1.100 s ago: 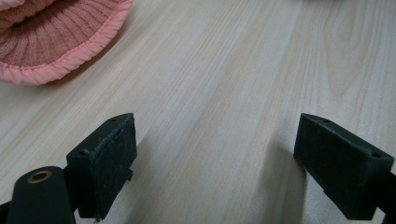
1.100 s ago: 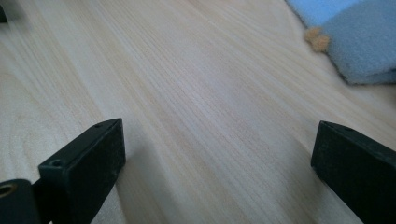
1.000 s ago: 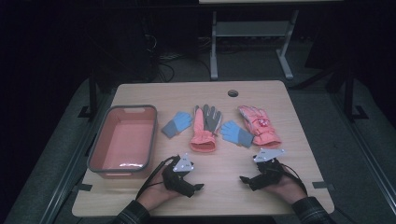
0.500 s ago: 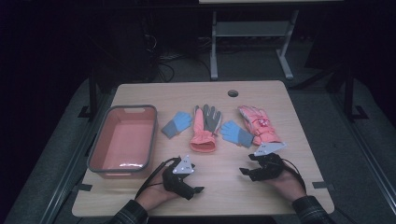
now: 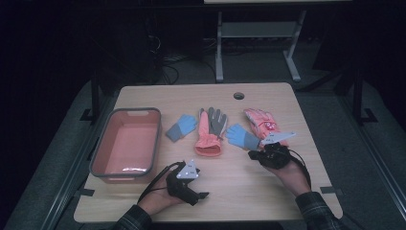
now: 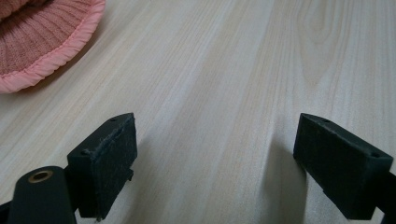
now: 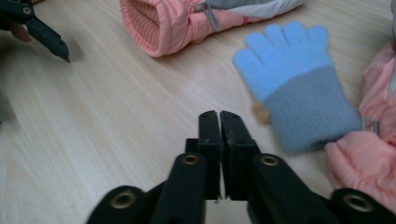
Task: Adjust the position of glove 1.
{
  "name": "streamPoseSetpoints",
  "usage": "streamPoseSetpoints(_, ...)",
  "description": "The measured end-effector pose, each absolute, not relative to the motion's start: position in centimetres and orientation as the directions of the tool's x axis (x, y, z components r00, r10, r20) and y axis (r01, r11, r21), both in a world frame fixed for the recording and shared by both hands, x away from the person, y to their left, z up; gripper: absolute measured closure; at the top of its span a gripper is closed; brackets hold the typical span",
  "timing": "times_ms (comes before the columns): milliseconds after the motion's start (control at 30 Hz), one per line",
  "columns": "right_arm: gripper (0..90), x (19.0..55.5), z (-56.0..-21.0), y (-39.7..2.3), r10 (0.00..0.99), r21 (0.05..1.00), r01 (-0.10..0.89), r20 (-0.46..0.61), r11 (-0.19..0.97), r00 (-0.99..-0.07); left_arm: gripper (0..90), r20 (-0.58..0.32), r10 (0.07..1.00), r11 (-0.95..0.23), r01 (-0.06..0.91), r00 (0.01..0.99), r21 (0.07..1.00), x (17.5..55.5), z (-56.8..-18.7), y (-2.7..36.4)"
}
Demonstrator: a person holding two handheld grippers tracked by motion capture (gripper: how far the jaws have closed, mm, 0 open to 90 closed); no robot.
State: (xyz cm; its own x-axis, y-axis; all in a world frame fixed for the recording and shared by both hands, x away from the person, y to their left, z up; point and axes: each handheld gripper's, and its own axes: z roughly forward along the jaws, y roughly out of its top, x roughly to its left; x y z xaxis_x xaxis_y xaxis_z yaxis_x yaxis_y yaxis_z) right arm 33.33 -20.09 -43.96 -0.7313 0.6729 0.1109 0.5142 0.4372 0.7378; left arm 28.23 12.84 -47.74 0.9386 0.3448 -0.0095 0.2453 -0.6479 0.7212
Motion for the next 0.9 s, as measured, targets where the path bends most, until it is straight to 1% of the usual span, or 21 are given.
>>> streamPoseSetpoints(333,89.8,35.5,-43.7,-19.6,0.715,0.731,0.529,0.082,0.43,-0.695,12.7,-0.009,0.346,-0.646,0.245,0.938,0.723,28.2,-47.8,12.8)
streamPoseSetpoints(467,89.8,36.9,-44.1,-19.5,0.734,0.722,0.543,0.072,0.429,-0.676,12.7,-0.009,0.345,-0.647,0.245,0.938,0.722,28.2,-47.7,12.8)
streamPoseSetpoints(733,89.9,38.4,-45.0,-19.3,0.766,0.688,0.582,0.059,0.433,-0.64,12.7,-0.008,0.346,-0.648,0.245,0.938,0.722,28.2,-47.7,12.8)
streamPoseSetpoints(900,89.9,39.1,-45.3,-18.8,0.779,0.677,0.587,0.032,0.444,-0.626,12.7,-0.007,0.346,-0.649,0.245,0.938,0.721,28.3,-47.7,12.8)
